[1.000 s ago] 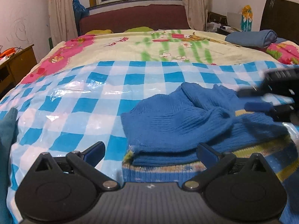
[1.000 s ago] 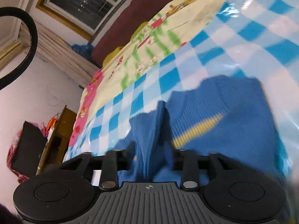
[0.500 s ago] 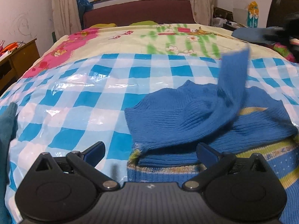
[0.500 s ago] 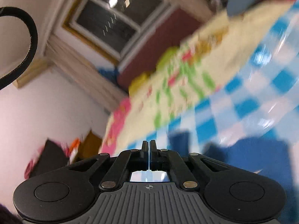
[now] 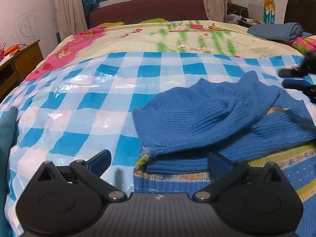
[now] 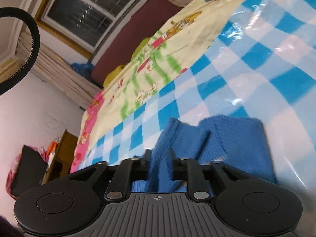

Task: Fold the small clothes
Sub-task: 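Grasp the sweater side edge below the sleeve with the right gripper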

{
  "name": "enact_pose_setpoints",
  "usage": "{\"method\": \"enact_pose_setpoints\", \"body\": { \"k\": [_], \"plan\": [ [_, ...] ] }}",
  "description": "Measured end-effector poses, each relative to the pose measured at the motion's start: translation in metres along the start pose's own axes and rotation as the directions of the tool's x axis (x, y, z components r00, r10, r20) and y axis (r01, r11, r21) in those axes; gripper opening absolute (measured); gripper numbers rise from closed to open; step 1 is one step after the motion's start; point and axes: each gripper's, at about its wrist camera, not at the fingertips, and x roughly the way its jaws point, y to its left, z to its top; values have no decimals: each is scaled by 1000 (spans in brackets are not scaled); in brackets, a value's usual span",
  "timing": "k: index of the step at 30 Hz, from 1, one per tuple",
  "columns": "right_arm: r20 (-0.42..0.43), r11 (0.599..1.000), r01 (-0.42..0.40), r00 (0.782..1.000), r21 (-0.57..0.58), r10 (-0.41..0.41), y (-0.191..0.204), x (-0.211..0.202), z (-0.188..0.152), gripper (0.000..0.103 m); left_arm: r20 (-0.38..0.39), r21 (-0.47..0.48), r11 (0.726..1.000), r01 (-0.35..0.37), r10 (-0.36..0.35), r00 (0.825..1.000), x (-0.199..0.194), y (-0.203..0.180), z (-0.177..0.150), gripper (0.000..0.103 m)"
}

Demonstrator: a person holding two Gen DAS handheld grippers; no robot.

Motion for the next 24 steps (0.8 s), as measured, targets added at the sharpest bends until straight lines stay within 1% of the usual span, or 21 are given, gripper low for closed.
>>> {"method": "enact_pose_setpoints", "body": {
  "k": [2, 5, 6, 8, 9, 11, 12, 13, 14, 15, 16, 17, 19, 20, 22, 24],
  "plan": [
    [-38, 1000, 27, 999, -10, -27, 7, 16, 5, 32, -3, -6, 1000, 3, -3, 1000, 0, 1, 0, 103],
    [-86, 995, 97, 991, -38, -100, 15, 35, 6, 32, -2, -15, 1000, 13, -13, 1000, -3, 3, -2, 103],
    [-89, 992, 120, 988, -39, -123, 15, 40, 5, 32, -1, -15, 1000, 16, -16, 1000, -4, 4, -2, 103],
    [-89, 989, 139, 986, -47, -143, 14, 46, 5, 32, 3, -17, 1000, 18, -18, 1000, -5, 5, -3, 103],
    [-99, 989, 144, 984, -26, -146, 12, 50, 7, 32, 2, -20, 1000, 19, -19, 1000, -5, 6, -3, 103],
    [-130, 990, 129, 984, 60, -121, 5, 56, 11, 32, -1, -25, 1000, 18, -18, 1000, -4, 8, -3, 103],
    [-125, 990, 116, 987, 82, -105, 5, 56, 12, 32, 0, -28, 999, 16, -16, 1000, -5, 9, -4, 103],
    [-116, 991, 115, 988, 71, -106, 7, 55, 13, 32, 1, -30, 999, 15, -15, 1000, -5, 11, -4, 103],
    [-110, 990, 133, 986, 36, -128, 12, 56, 14, 37, 4, -32, 999, 14, -14, 1000, -5, 12, -4, 103],
    [-115, 989, 151, 982, 12, -148, 15, 60, 14, 46, 7, -33, 999, 12, -11, 1000, -5, 12, -3, 103],
    [-129, 986, 166, 978, -10, -166, 17, 64, 13, 46, 8, -31, 999, 9, -9, 1000, -4, 12, -3, 103],
    [-132, 985, 171, 976, -22, -173, 17, 68, 13, 45, 8, -26, 1000, 5, -5, 1000, -3, 11, -2, 103],
    [-125, 983, 177, 975, -49, -182, 18, 69, 11, 27, 13, -16, 1000, 3, -3, 1000, 1, 8, 1, 103],
    [-123, 985, 167, 977, -42, -171, 18, 68, 12, 15, 18, -5, 1000, 4, -3, 1000, 3, 6, 3, 103],
    [-110, 991, 133, 985, -26, -135, 18, 60, 13, 9, 26, 15, 1000, -9, 9, 1000, 9, 1, 6, 103],
    [-81, 992, 119, 989, -45, -123, 22, 51, 17, 8, 35, 9, 1000, -23, 23, 999, 13, 0, 9, 103]
  ]
}}
